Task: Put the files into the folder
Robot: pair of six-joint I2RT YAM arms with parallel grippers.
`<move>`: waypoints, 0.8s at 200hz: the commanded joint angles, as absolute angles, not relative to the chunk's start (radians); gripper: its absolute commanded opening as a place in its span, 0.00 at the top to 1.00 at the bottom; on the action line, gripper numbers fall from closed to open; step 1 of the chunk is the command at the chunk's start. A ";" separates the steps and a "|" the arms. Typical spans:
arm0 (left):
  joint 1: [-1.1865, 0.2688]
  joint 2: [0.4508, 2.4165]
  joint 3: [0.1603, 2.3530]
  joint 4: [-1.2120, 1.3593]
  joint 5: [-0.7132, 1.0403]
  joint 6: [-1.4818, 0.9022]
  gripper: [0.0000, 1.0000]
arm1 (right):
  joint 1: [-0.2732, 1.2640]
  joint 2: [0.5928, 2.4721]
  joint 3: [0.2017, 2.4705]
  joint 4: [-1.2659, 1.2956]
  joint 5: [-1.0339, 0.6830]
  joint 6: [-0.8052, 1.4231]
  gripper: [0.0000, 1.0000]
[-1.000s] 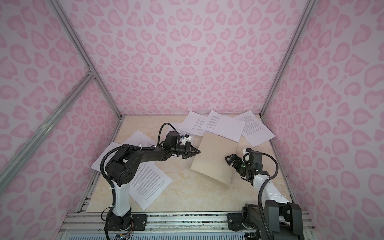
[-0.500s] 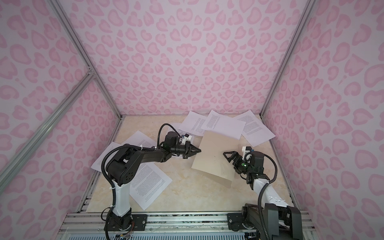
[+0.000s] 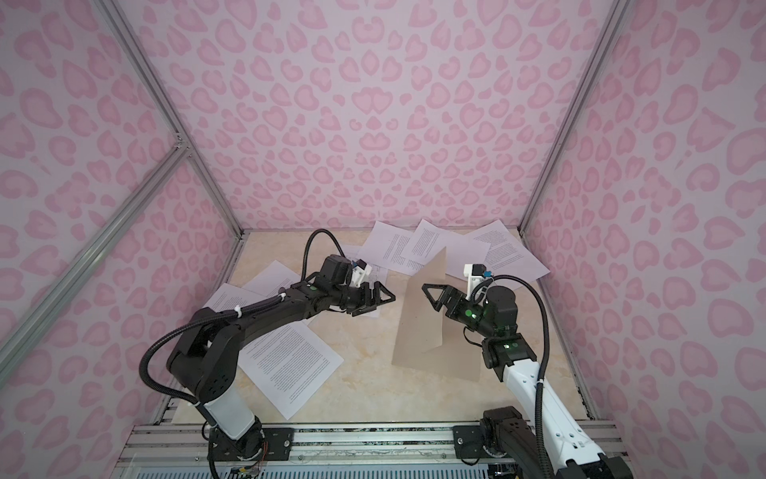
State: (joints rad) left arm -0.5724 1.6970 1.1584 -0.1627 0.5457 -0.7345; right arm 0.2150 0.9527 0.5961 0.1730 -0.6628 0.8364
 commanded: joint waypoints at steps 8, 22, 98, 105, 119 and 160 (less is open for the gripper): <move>-0.495 1.532 1.194 -0.489 0.322 -0.597 0.02 | 0.394 1.136 0.742 0.228 -0.532 0.796 0.02; -0.411 1.446 1.186 -0.521 0.310 -0.610 0.02 | 0.495 1.281 0.842 0.287 -0.519 0.796 0.02; -0.124 1.222 1.170 -0.610 0.429 -0.520 0.02 | 0.629 1.690 1.109 0.344 -0.515 0.761 0.09; -0.154 1.243 1.155 -0.614 0.427 -0.504 0.02 | 0.605 1.660 1.074 0.304 -0.509 0.747 0.11; -0.241 1.292 1.107 -0.584 0.413 -0.485 0.02 | 0.563 1.596 0.989 0.221 -0.502 0.703 0.15; -0.449 1.561 1.040 -0.411 0.460 -0.524 0.01 | 0.488 1.470 0.761 0.041 -0.472 0.630 0.31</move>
State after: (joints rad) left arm -0.3801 1.4456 1.0485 -0.5179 0.4217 -0.5270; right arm 0.5125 1.5105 0.8597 0.1539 -0.4919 0.6849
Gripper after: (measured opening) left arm 0.982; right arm 0.705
